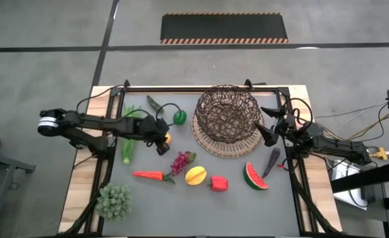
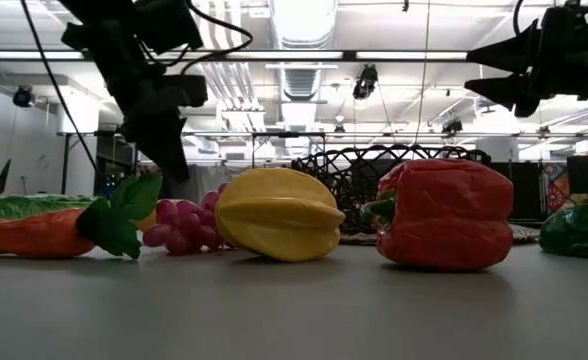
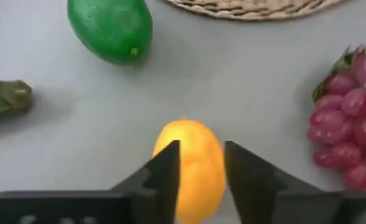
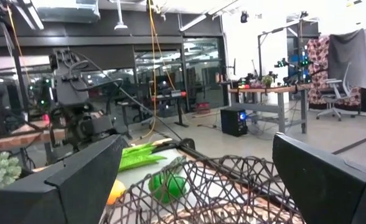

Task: Build produce basket
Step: Put the yellow lemon into the basket

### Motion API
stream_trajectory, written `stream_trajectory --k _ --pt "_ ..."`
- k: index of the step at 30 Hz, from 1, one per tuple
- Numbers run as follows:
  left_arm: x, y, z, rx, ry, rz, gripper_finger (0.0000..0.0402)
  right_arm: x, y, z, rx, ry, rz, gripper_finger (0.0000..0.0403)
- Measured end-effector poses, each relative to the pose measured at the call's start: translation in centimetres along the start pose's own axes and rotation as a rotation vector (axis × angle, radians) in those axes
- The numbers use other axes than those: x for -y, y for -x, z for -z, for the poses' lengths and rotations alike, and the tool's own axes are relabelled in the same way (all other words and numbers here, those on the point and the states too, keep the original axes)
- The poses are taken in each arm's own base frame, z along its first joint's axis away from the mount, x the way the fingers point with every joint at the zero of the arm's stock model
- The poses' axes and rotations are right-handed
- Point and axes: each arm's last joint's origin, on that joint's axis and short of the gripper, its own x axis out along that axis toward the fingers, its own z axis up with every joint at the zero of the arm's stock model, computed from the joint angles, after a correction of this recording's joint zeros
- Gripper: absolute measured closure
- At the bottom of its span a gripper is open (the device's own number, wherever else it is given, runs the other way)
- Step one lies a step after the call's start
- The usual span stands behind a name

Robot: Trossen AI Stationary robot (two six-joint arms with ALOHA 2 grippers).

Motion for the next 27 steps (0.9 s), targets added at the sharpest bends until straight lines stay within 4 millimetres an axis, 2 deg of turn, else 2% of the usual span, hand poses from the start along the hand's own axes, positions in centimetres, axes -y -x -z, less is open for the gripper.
stream_trajectory --k 6,10,20,27 --pt "0.5 -1.3 -0.2 -0.052 -0.068 -0.01 0.0163 0.0 0.0 0.1 -0.016 -0.011 0.001 0.0007" --pt "0.6 -2.4 0.2 -0.105 -0.12 -0.024 0.0115 0.0 0.0 0.3 -0.032 -0.007 0.001 0.0007" --pt "1.0 -4.9 1.0 -0.204 -0.142 -0.059 0.0105 0.0 0.0 0.3 -0.037 -0.006 0.001 0.0007" --pt "1.1 -5.6 1.3 -0.232 -0.149 -0.069 0.0112 0.0 0.0 0.3 -0.036 -0.006 0.001 0.0007"
